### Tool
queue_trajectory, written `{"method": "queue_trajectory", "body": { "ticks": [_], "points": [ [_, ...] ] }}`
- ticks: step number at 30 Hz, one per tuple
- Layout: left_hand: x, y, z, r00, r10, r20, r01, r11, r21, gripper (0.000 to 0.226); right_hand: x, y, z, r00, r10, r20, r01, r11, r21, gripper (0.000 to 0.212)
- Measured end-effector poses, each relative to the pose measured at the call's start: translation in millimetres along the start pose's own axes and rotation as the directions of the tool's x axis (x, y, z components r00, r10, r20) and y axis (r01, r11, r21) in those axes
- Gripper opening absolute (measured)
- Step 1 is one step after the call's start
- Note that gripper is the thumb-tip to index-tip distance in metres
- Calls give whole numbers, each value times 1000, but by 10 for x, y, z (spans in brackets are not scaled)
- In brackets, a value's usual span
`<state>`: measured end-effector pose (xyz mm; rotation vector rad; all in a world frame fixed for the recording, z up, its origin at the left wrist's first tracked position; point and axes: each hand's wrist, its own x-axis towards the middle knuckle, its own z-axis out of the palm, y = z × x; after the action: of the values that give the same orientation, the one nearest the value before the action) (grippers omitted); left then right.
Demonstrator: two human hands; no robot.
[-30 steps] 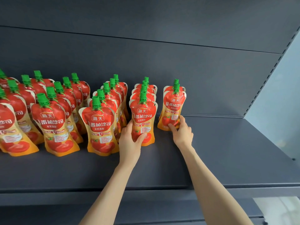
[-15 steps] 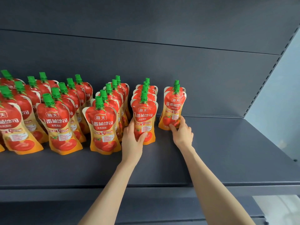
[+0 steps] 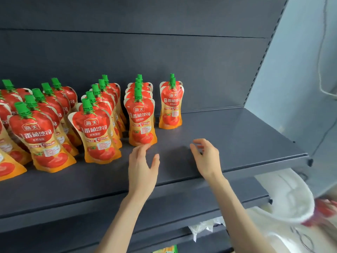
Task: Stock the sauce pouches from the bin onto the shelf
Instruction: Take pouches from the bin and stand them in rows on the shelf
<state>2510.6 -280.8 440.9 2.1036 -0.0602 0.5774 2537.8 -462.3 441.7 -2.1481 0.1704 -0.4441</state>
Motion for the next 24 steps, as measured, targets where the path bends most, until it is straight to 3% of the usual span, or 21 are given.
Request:
{"method": "queue_trajectory", "body": {
  "ticks": [7, 12, 19, 24],
  "points": [
    [-553, 515, 358, 941, 223, 253, -190, 970, -150, 19, -828, 453, -759, 977, -56, -208, 43, 997, -69, 12],
    [-1284, 785, 952, 833, 309, 458, -237, 949, -210, 16, -1500, 1179, -1324, 964, 121, -238, -149, 983, -103, 13],
    [-2614, 921, 1765, 685, 178, 706, -72, 981, -178, 14, -2598, 2155, -2195, 907, 341, -246, -379, 917, -126, 11],
    [-3365, 1009, 2197, 594, 65, 802, 29, 994, -103, 14, -3101, 2769, -2582, 855, 482, -189, -509, 851, -132, 15]
  ]
}}
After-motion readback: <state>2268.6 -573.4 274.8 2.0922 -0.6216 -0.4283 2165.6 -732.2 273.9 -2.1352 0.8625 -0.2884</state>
